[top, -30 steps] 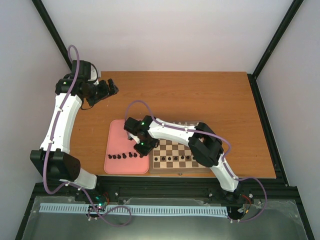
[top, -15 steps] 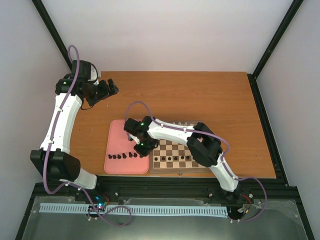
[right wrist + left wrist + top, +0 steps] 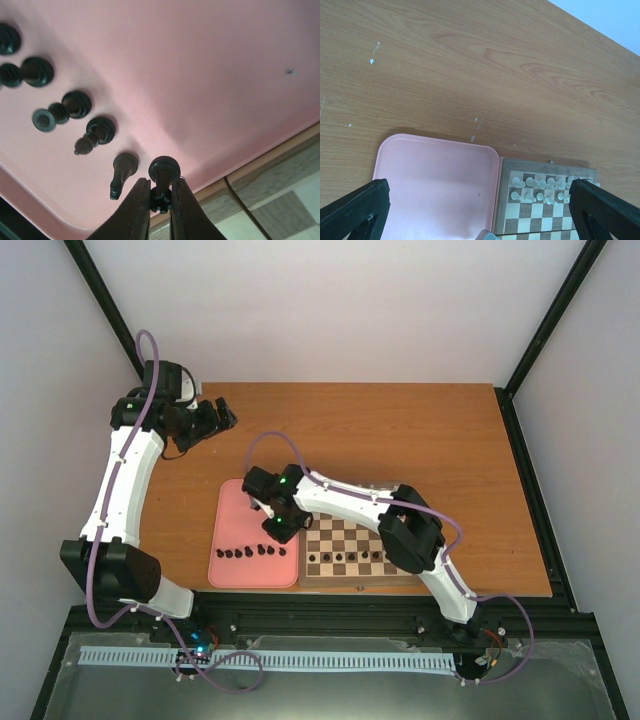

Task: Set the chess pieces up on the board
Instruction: Pick up the chess piece from the storage box, then place the chess piece on the chessboard.

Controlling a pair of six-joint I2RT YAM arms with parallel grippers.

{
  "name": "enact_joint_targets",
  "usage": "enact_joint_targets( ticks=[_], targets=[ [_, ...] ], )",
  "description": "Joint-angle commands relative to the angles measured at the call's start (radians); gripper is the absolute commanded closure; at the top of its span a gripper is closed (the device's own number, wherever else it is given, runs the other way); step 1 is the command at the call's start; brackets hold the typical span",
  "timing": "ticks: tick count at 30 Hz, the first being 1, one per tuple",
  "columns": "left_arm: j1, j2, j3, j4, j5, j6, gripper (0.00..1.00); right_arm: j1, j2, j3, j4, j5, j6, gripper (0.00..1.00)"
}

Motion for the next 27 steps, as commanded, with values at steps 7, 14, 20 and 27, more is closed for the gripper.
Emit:
enact_joint_targets(
  ticks=[7, 14, 20, 27],
  targets=[
    [-0.004, -0.009, 0.025, 0.005, 0.002, 0.015, 0.0, -0.019, -0.144, 0.022, -0.091, 0.092, 0.062, 0.95],
    [-0.005, -0.007, 0.02, 0.008, 0.003, 0.016, 0.0, -0.009, -0.347, -0.186, -0.099, 0.122, 0.158, 0.95],
    [-0.005, -0.01, 0.02, 0.009, 0.012, 0.01, 0.0, -0.004, -0.466, -0.316, -0.107, 0.085, 0.209, 0.95],
    [-0.006, -0.009, 0.018, 0.01, 0.015, 0.008, 0.0, 0.086, -0.438, -0.28, -0.128, 0.07, 0.207, 0.94]
  ],
)
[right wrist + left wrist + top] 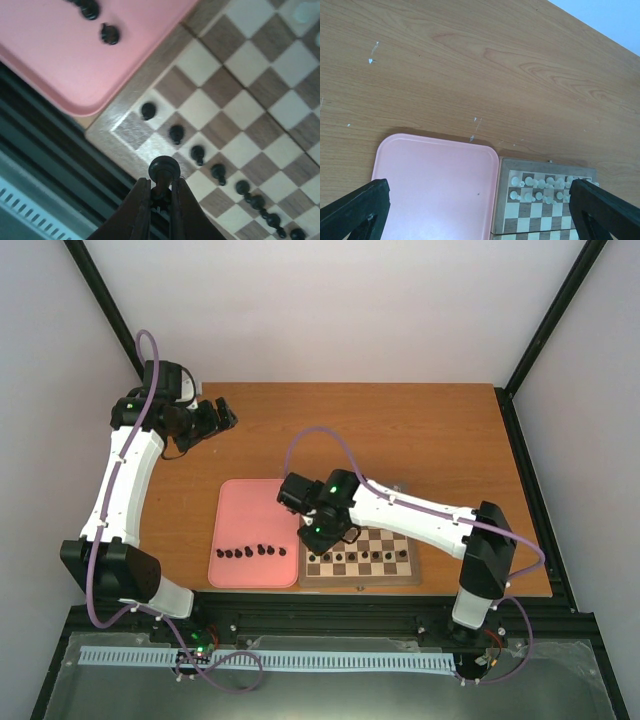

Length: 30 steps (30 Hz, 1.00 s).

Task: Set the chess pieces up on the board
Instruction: Place the chess piece on the chessboard.

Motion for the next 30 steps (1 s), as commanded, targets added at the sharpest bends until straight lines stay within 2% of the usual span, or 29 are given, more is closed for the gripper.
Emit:
enact_joint_targets(
  ticks=[1, 6, 16, 30],
  targets=[
    [-0.005, -0.01, 0.017, 0.009, 0.011, 0.008, 0.0, 0.076, 0.033, 0.037, -0.012, -0.027, 0.021, 0.94],
    [-0.005, -0.019, 0.008, 0.01, 0.013, 0.009, 0.0, 0.12, 0.071, 0.022, 0.016, -0.068, 0.046, 0.94],
    [-0.005, -0.019, 0.008, 0.015, 0.026, 0.003, 0.0, 0.122, 0.122, -0.044, 0.08, -0.067, 0.054, 0.94],
    [-0.007, -0.016, 0.003, 0.02, 0.027, 0.002, 0.0, 0.123, 0.173, -0.052, 0.107, -0.018, 0.057, 0.94]
  ],
)
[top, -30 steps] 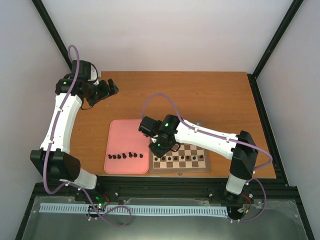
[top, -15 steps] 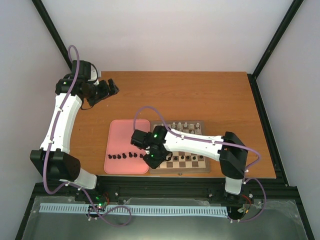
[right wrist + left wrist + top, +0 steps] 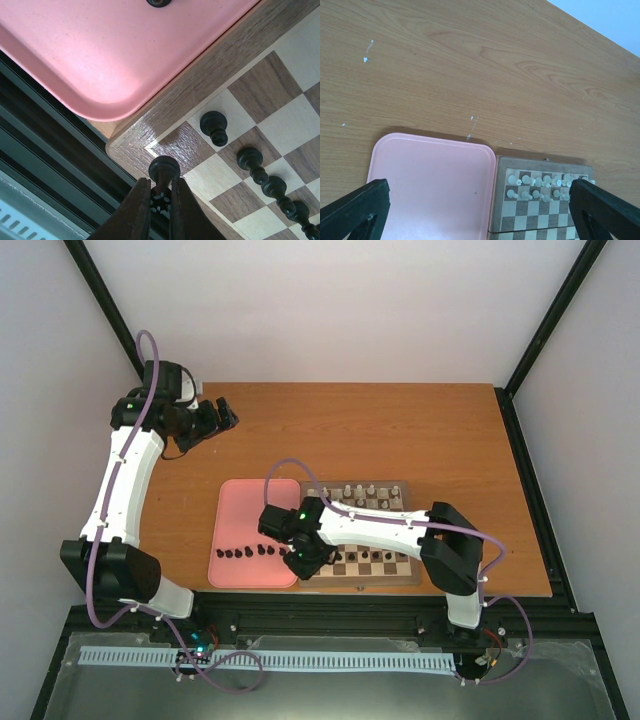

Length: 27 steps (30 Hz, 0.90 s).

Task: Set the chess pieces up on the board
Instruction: Place the chess piece on the chessboard.

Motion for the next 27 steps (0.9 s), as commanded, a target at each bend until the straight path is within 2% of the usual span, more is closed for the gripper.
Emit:
enact_joint_targets(
  ticks=[1, 27],
  targets=[
    [-0.005, -0.017, 0.004, 0.018, 0.012, 0.003, 0.0, 0.003, 0.011, -0.011, 0.01, 0.038, 0.024, 0.94],
    [-0.005, -0.005, 0.006, 0.015, 0.006, 0.005, 0.0, -0.032, 0.012, -0.061, 0.067, -0.01, 0.013, 0.93]
  ],
)
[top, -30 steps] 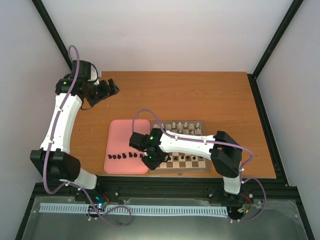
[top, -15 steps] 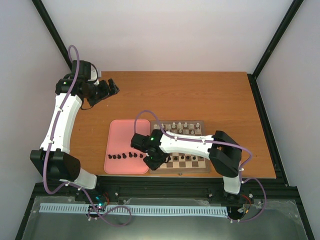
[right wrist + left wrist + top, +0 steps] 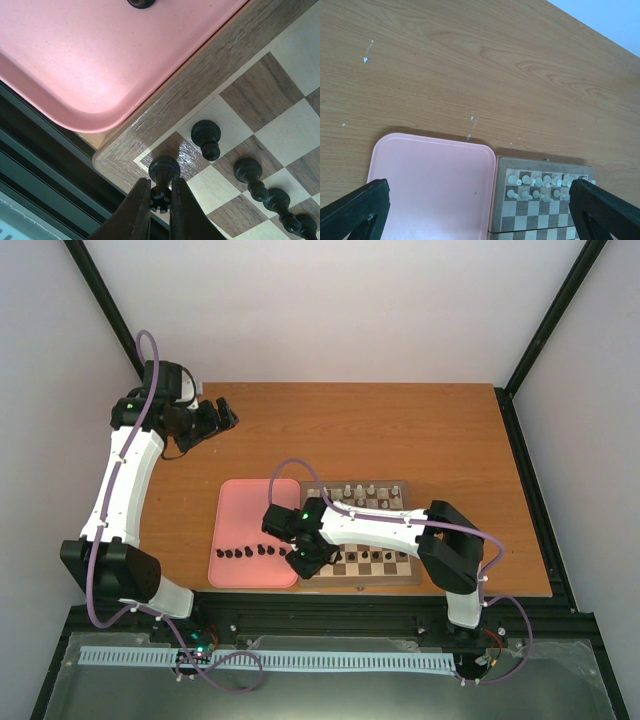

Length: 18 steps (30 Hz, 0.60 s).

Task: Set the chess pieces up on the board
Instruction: Place the chess piece on the chessboard.

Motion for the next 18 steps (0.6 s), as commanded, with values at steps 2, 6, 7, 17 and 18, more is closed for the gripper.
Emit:
enact_joint_targets(
  ticks=[2, 6, 7, 17, 18],
  targets=[
    [-0.006, -0.004, 0.005, 0.017, 0.007, 0.006, 0.0, -0.009, 0.014, -0.015, 0.012, -0.011, -0.003, 0.93],
    [-0.006, -0.004, 0.005, 0.016, 0.007, 0.006, 0.0, -0.01, 0.022, -0.014, 0.005, -0.009, -0.003, 0.93],
    [-0.005, -0.003, 0.005, 0.016, 0.007, 0.006, 0.0, -0.011, 0.02, -0.014, 0.005, -0.006, -0.002, 0.93],
    [-0.005, 0.002, 0.01, 0.015, 0.008, 0.006, 0.0, -0.02, 0.019, -0.017, 0.002, -0.011, -0.008, 0.9],
    [-0.005, 0.001, 0.009, 0.016, 0.007, 0.006, 0.0, -0.02, 0.017, -0.017, 0.003, -0.011, -0.008, 0.89]
  ],
)
